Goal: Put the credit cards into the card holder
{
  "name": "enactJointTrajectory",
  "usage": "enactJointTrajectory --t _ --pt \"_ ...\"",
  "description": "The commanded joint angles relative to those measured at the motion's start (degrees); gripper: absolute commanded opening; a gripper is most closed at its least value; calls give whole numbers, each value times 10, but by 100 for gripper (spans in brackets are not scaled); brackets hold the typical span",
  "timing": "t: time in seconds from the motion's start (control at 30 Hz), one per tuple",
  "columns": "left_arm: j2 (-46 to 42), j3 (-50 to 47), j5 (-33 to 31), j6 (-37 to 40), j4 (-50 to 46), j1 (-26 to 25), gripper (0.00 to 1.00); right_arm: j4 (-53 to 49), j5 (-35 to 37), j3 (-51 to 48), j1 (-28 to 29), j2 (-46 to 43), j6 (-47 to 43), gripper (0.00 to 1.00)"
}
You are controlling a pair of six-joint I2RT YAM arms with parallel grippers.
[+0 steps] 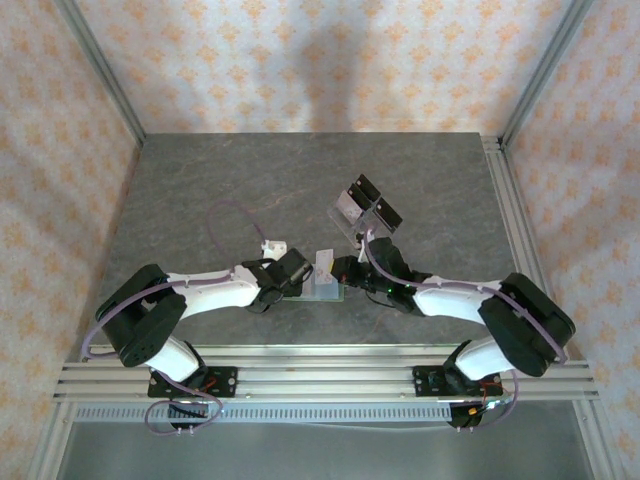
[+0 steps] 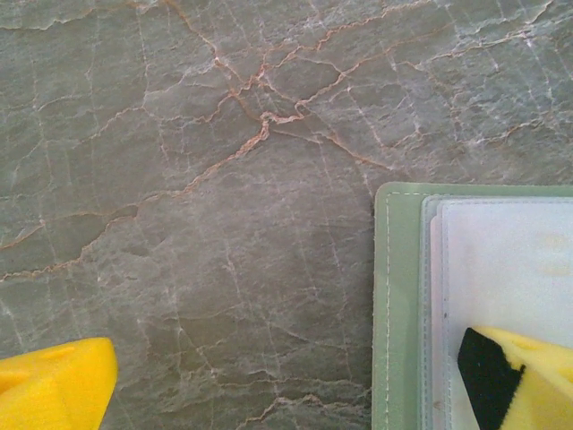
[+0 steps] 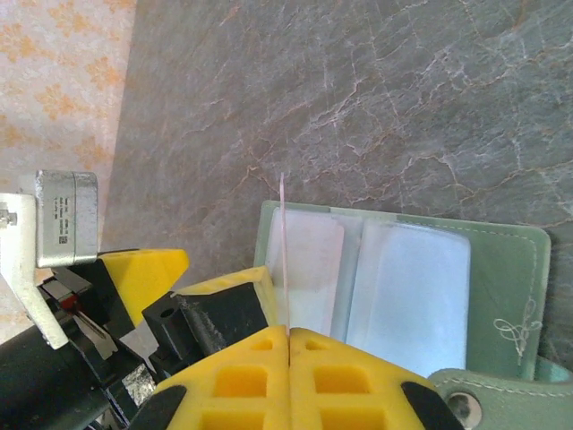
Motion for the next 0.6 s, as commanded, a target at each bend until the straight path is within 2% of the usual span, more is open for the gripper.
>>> enactJointTrajectory --t 0.0,0.57 --pt "7 -14 -24 -12 -22 3 100 69 2 -18 5 17 13 0" --pt "2 -23 -23 -19 -20 2 100 187 -10 -54 9 83 53 0"
